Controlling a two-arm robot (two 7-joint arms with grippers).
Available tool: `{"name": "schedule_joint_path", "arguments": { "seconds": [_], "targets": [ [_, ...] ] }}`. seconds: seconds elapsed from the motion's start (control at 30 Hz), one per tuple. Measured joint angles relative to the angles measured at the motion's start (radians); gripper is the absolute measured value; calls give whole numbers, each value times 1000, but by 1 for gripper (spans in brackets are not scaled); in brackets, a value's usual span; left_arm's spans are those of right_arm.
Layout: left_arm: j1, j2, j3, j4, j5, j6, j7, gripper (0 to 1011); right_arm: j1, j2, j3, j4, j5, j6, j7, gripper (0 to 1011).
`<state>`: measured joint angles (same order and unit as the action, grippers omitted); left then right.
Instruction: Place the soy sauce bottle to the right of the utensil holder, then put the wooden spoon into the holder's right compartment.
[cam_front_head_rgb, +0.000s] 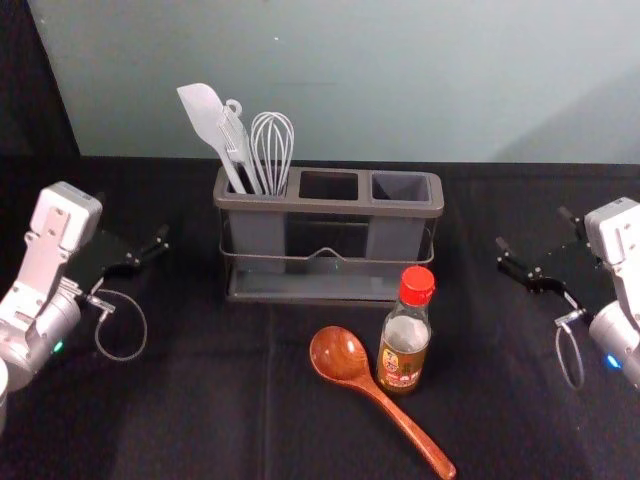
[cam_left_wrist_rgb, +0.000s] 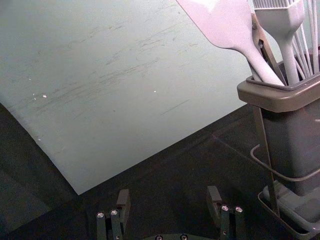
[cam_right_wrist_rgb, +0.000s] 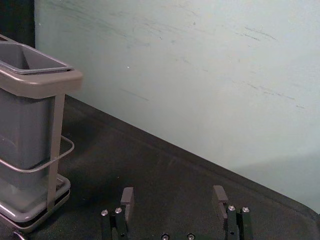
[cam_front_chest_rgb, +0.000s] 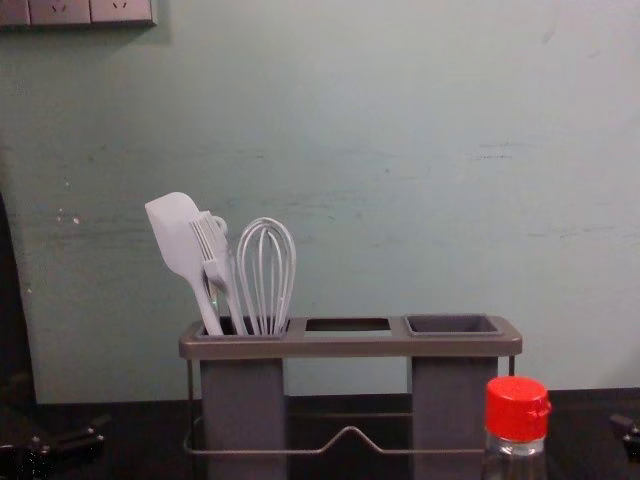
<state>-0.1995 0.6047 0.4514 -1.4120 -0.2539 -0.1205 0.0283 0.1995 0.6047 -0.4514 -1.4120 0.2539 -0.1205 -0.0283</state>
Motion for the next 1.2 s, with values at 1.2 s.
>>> {"name": "schedule_joint_path", "arguments": {
  "seconds": [1.2],
  "targets": [
    [0, 0, 0, 0, 0, 0, 0, 1005, 0, 0, 0, 0, 0, 0, 0, 1003]
  ]
}}
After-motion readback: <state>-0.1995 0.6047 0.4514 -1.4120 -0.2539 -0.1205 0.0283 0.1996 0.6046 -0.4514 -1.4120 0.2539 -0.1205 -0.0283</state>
